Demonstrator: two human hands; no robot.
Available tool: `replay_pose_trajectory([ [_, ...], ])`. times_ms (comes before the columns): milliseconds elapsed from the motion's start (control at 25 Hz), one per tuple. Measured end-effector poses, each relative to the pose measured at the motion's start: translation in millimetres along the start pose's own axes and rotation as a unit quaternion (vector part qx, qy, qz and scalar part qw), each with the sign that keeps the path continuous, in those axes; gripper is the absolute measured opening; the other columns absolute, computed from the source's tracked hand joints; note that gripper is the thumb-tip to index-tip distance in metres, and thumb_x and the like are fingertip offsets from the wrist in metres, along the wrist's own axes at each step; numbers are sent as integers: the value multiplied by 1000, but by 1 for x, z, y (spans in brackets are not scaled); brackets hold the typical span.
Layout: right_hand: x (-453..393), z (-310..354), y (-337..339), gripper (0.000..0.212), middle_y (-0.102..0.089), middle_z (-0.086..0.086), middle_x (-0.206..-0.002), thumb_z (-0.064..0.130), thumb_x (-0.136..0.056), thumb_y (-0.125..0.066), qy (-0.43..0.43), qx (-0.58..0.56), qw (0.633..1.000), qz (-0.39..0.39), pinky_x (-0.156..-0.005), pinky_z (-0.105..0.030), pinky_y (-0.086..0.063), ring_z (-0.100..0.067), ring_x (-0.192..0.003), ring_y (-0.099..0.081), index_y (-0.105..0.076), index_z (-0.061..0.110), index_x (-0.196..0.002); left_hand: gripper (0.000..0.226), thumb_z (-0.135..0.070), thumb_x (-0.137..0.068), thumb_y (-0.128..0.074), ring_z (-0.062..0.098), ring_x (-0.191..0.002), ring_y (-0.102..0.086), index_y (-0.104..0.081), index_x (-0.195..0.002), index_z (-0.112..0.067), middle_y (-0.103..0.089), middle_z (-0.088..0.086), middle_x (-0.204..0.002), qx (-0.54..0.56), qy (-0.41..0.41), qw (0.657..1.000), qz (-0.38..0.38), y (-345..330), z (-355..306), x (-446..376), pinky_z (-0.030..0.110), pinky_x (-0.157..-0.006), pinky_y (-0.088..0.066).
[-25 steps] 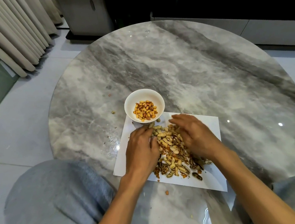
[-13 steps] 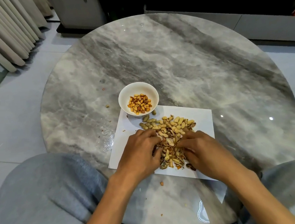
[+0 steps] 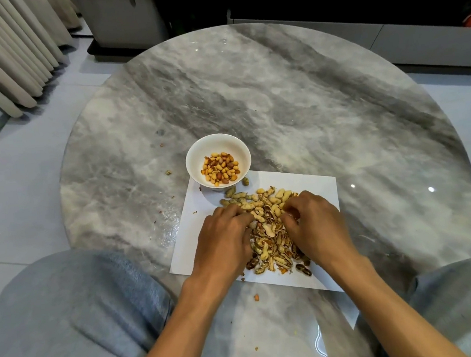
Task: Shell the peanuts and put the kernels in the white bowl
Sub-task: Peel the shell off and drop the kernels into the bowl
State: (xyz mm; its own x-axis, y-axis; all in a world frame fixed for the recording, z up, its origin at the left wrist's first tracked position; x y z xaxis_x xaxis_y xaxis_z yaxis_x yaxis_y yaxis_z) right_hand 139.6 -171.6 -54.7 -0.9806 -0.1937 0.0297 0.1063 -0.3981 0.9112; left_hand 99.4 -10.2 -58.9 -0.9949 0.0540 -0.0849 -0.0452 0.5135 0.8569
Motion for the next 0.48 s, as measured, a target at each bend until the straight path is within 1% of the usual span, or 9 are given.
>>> replay_pose_trajectory([
  [80, -3, 0, -6, 21, -62, -1, -97, 36, -92, -65, -13, -4, 1000, 1, -71, -36, -47, -23, -95, -58, -71, 17, -101, 16, -13, -86, -70, 25, -93, -57, -73, -101, -15, -66, 0, -100, 9, 15, 1000, -3, -1, 2, -2, 36, -74, -48],
  [160, -2, 4, -10, 23, -62, 0, -100, 37, -90, -68, 2, -11, 1000, -2, -69, -36, -48, -23, -98, -58, -73, 21, -106, 11, -19, -86, -72, 21, -92, -58, -72, -97, -17, -68, -2, -96, 36, 49, 998, -8, 0, 5, -3, 33, -75, -48],
  [280, 1, 8, -14, 22, -61, 1, -99, 33, -90, -70, 24, -18, 999, -13, -64, -37, -50, -24, -98, -59, -74, 24, -109, 16, -23, -87, -75, 11, -84, -63, -72, -102, -23, -70, -6, -88, 139, 130, 981, -39, 5, 14, -4, 29, -75, -54],
  [360, 1, 4, -15, 26, -60, 1, -101, 32, -91, -68, 6, -20, 999, -28, -66, -37, -50, -24, -98, -59, -72, 23, -115, 23, -20, -87, -76, 1, -81, -64, -73, -109, -26, -70, -11, -86, 227, 175, 957, -44, 8, 17, -5, 18, -75, -53],
  [400, 2, 4, -13, 29, -60, 2, -103, 32, -92, -68, -2, -34, 999, -39, -69, -36, -50, -22, -99, -59, -70, 23, -119, 23, -18, -87, -76, -2, -81, -65, -74, -108, -27, -71, -12, -86, 278, 197, 939, -41, 9, 18, -4, 15, -75, -53],
  [440, 2, 5, -7, 32, -61, 3, -105, 32, -92, -69, 0, -76, 996, -51, -72, -35, -50, -19, -97, -60, -68, 23, -122, 23, -16, -86, -76, -3, -83, -67, -75, -106, -28, -73, -11, -85, 332, 219, 917, -37, 10, 19, -4, 16, -77, -54],
  [480, 2, 10, -1, 33, -62, 6, -107, 29, -91, -70, 18, -150, 987, -52, -75, -31, -50, -14, -94, -61, -68, 24, -124, 22, -14, -86, -76, -1, -84, -69, -75, -104, -27, -75, -7, -84, 386, 238, 891, -31, 11, 18, -3, 19, -79, -54],
])
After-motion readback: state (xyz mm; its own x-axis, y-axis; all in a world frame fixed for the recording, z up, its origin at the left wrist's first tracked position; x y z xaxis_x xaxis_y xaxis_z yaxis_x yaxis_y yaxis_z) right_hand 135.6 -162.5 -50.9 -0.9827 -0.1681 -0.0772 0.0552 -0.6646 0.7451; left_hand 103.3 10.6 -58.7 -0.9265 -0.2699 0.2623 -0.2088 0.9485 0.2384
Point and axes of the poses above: each hand's wrist, its own x-axis away from the middle knuckle, its own y-axis out of the back of the hand, z = x × y, the point moved 7 cm from there along -x, towards the middle knuckle
